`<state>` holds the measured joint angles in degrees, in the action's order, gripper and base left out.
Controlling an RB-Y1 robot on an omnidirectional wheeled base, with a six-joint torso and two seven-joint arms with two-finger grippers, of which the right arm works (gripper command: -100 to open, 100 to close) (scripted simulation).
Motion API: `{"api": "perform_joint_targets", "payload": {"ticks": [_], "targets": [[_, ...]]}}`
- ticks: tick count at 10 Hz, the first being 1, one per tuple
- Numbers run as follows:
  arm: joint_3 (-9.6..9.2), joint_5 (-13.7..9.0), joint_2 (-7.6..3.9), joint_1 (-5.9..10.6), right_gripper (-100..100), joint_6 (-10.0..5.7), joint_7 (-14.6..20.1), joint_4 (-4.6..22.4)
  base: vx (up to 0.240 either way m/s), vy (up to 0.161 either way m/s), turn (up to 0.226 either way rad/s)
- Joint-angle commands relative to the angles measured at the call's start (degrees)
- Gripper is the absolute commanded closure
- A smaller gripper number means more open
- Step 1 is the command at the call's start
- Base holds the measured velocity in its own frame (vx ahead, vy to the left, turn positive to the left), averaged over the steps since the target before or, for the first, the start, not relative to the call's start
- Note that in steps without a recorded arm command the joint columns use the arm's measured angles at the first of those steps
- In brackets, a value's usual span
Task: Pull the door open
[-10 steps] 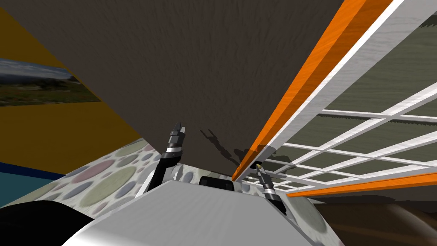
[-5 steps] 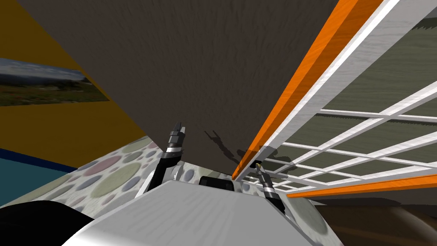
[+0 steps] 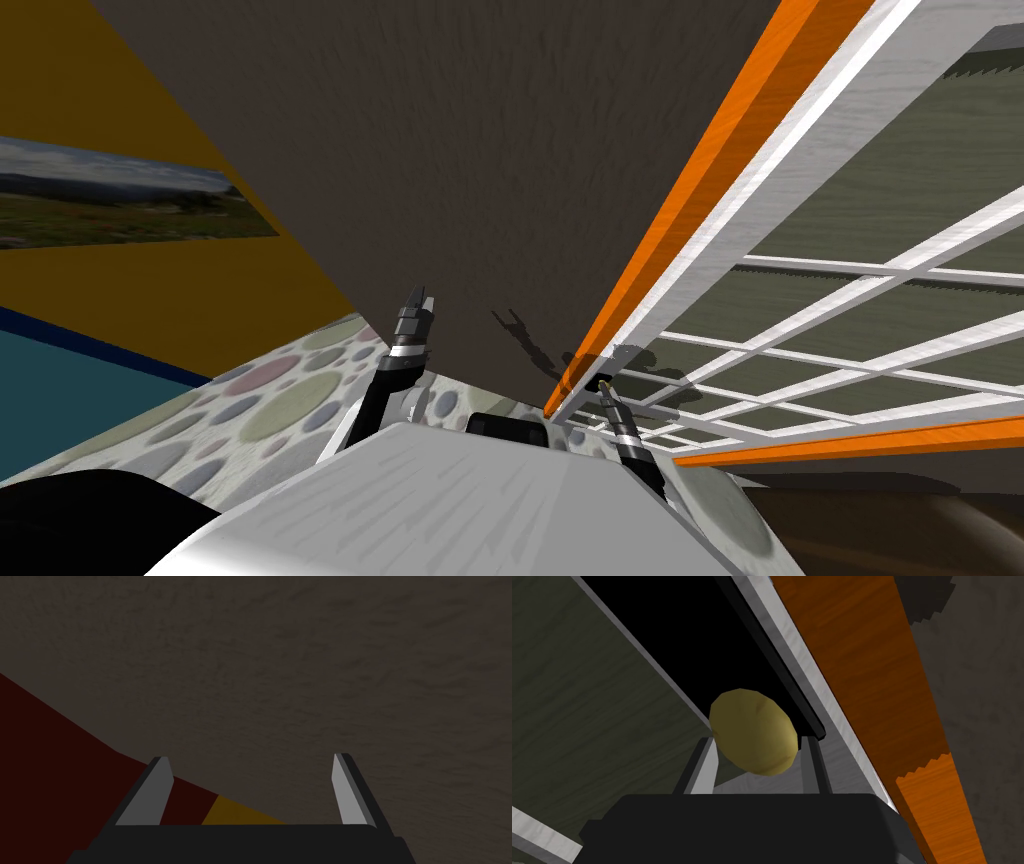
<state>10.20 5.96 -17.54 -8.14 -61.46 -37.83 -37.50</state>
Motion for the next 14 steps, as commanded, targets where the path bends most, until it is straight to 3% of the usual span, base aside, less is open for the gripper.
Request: {"api": "perform_joint_targets", "payload": {"ticks": [1,14], "targets": [[-0.34,-0.4,0.13,0.11,100,-0.02,1.95,0.23,-0.03,-0.019,0.023],[-3.6,-6.89,0.02,1.79,100,1.39,20.14,0.53,-0.035,-0.017,0.046]]}}
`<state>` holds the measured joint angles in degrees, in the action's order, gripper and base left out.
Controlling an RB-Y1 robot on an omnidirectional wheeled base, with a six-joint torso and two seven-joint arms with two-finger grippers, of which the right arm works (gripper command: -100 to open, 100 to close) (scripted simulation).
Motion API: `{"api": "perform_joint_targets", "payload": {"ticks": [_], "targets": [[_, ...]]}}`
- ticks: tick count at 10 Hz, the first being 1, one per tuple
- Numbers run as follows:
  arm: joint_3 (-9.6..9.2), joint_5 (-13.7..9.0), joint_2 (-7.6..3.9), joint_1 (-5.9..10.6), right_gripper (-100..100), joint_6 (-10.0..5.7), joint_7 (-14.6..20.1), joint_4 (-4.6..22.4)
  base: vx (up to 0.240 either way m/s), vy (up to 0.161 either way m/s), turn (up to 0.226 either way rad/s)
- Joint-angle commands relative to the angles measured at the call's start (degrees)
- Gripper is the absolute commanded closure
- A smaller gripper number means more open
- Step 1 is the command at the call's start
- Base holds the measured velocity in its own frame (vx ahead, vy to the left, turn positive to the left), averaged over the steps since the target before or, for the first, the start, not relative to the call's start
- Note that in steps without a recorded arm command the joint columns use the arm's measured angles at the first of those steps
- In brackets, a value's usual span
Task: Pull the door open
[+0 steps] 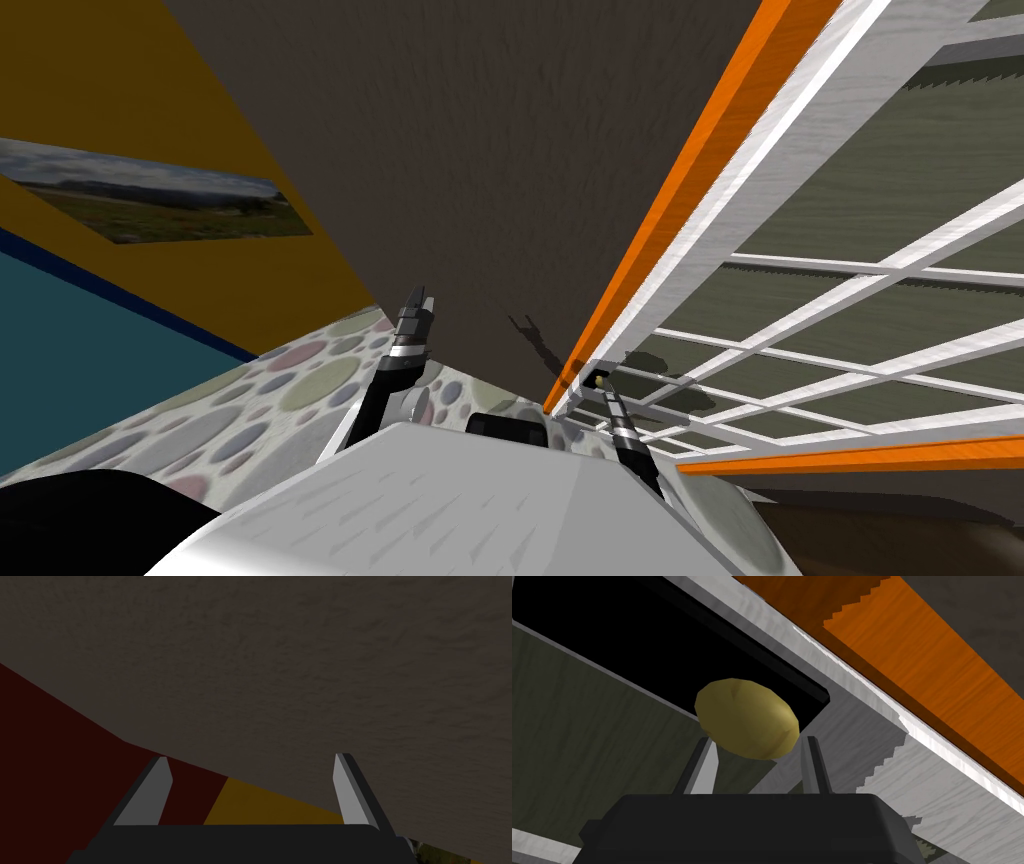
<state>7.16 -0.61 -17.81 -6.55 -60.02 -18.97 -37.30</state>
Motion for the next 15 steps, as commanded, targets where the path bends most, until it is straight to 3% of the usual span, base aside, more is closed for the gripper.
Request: {"api": "perform_joint_targets", "payload": {"ticks": [1,12,15], "targets": [[-0.55,-0.31,0.28,0.2,100,-0.06,2.14,0.34,-0.038,-0.019,0.027],[-3.36,-5.9,0.2,1.65,100,1.17,18.0,0.6,-0.035,-0.018,0.046],[-3.77,-6.73,0.19,1.86,100,1.36,20.85,0.64,-0.031,-0.014,0.031]]}}
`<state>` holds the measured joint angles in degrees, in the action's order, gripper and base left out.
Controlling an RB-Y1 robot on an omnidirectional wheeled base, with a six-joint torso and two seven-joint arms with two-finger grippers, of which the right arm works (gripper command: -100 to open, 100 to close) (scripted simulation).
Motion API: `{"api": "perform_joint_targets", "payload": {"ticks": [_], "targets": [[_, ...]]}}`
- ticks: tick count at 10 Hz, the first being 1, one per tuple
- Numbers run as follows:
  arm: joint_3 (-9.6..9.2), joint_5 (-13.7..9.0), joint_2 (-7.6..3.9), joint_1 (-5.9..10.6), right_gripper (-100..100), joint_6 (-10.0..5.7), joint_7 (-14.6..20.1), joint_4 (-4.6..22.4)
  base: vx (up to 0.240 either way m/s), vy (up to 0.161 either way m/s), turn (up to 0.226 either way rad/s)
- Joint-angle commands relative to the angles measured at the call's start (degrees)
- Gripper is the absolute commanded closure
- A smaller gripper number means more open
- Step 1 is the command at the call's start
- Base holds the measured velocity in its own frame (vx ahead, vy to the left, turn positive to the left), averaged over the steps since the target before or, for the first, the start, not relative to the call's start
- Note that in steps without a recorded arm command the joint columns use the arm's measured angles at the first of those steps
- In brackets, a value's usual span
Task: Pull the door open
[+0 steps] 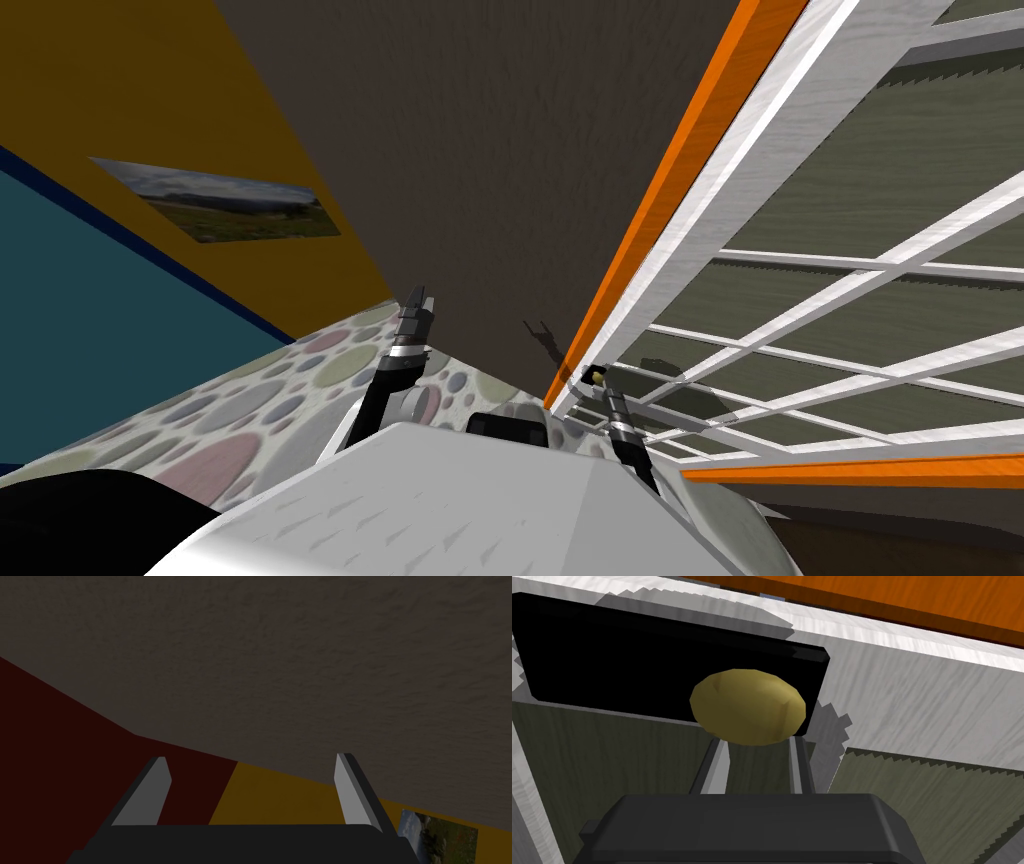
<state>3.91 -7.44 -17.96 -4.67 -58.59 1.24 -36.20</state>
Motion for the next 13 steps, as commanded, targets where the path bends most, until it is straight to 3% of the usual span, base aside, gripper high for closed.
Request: {"api": "perform_joint_targets", "payload": {"ticks": [1,6,9,10,13], "targets": [[-0.94,-0.71,0.33,0.2,100,0.11,2.86,-0.42,-0.032,-0.017,0.043],[-2.18,-3.19,0.29,0.85,100,0.66,10.14,-0.3,-0.035,-0.014,0.049],[-2.18,-3.19,0.29,0.85,100,0.66,10.14,-0.3,-0.015,-0.007,0.009],[-2.05,-4.1,-0.04,1.0,-100,0.64,12.42,0.91,-0.023,-0.015,0.002],[-2.61,-5.58,0.37,1.28,-100,1.15,16.66,0.52,-0.051,-0.013,0.035]]}}
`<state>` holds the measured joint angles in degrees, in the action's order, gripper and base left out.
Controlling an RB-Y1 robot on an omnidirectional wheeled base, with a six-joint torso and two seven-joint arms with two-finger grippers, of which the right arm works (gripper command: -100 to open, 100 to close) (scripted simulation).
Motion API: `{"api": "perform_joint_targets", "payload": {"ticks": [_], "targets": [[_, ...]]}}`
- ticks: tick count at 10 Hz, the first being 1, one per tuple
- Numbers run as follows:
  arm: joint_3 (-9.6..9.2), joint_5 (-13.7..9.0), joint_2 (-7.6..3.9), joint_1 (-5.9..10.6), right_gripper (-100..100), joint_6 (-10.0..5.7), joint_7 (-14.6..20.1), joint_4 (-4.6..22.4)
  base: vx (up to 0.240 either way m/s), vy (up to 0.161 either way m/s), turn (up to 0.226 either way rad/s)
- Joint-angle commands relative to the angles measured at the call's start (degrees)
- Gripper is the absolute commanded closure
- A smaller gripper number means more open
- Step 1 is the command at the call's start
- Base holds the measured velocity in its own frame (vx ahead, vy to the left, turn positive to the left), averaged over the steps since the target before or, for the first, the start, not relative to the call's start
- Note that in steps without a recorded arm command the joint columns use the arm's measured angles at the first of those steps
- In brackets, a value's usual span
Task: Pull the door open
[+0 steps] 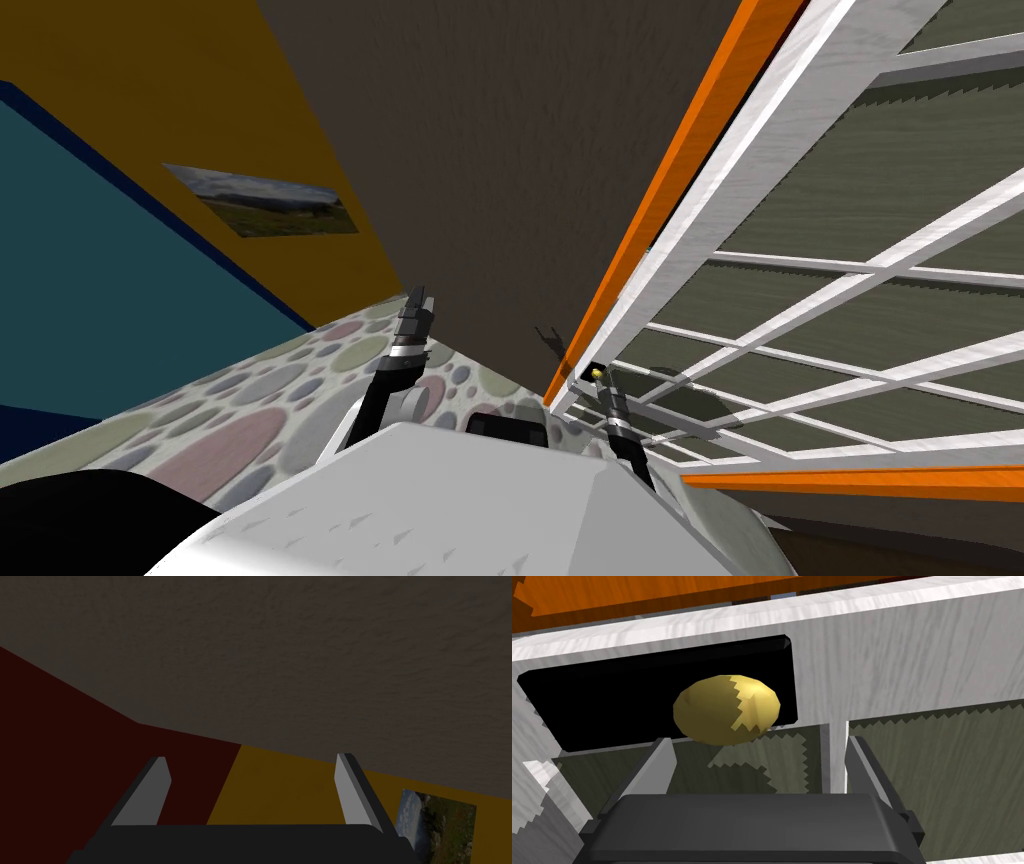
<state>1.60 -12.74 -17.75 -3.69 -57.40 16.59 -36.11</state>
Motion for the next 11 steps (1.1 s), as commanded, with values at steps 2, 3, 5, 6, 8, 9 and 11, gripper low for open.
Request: {"api": "perform_joint_targets", "payload": {"ticks": [2,3,5,6,8,9,11], "targets": [[-0.81,-1.64,0.54,0.54,-100,0.43,4.49,0.08,-0.073,-0.001,0.039],[-0.81,-1.64,0.54,0.54,-100,0.43,5.05,0.08,-0.045,-0.009,0.011],[-1.42,-3.23,0.98,0.84,-100,0.98,8.68,-0.34,-0.05,-0.008,0.03],[-1.42,-3.23,0.98,0.84,-100,0.98,9.26,-0.34,-0.042,-0.012,0.019],[-2.1,-5.02,1.48,1.17,-100,1.6,12.91,-0.81,-0.057,-0.017,0.042],[-2.1,-5.02,1.48,1.17,-100,1.6,13.76,-0.81,-0.052,-0.009,0.017],[-2.84,-6.96,2.02,1.53,-100,2.26,17.4,-1.31,-0.067,-0.002,0.04]]}}
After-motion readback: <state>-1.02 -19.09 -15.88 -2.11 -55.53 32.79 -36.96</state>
